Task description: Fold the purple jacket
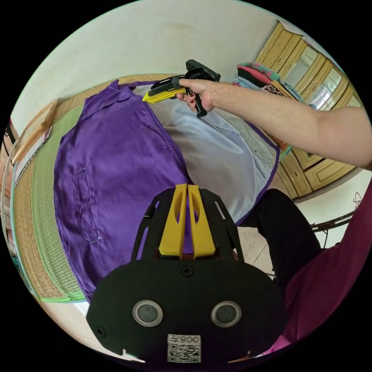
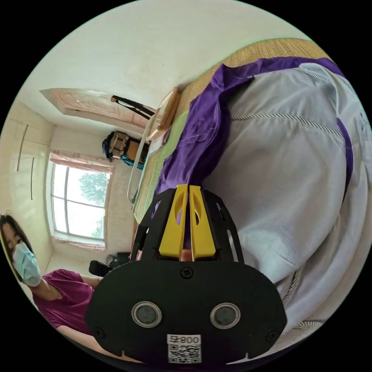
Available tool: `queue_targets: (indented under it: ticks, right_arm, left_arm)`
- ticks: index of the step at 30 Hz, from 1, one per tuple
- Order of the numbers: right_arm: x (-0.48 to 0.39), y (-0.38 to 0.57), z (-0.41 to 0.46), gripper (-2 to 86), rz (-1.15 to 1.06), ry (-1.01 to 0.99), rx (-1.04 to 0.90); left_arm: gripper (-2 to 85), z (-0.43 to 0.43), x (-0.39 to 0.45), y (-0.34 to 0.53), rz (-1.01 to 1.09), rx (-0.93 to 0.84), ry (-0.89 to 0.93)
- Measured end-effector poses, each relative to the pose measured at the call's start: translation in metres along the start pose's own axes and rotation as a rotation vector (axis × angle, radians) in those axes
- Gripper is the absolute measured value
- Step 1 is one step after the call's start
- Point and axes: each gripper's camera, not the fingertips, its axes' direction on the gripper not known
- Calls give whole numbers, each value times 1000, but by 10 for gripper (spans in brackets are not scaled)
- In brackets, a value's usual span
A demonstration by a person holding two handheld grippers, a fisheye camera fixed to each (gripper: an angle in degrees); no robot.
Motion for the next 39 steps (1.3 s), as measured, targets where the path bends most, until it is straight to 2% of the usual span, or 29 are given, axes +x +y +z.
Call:
queue_targets:
  ticks: [7,11,17,21,24,27,29,34,39]
  right_arm:
    - [23,11,6,0,67,92,-14]
    - [-2,15,4,0,-4,89,3]
    - [-92,105,61,0,-238,179,-143]
    - [-122,185,125,1,-322,368,-284]
    - [-123,210,128,2,-281,378,-220]
    - [-129,220,96,4,-247,349,-137]
    - [-128,230,62,7,-223,415,-66]
    - [-72,293,-85,39,25,672,182]
    - [-9,364,-180,83,287,929,255]
  left_arm:
    - [11,22,12,-29,-15,-55,24]
    - [16,8,19,-43,-25,23,49]
    - [11,34,24,-69,-78,-59,63]
    - [4,36,35,-87,-62,-61,41]
    - [3,43,35,-99,-81,-83,80]
    - [4,34,41,-114,-73,-45,66]
    - [7,29,48,-125,-52,-15,81]
    - [25,33,71,-164,31,21,139]
    - [45,56,104,-223,140,10,186]
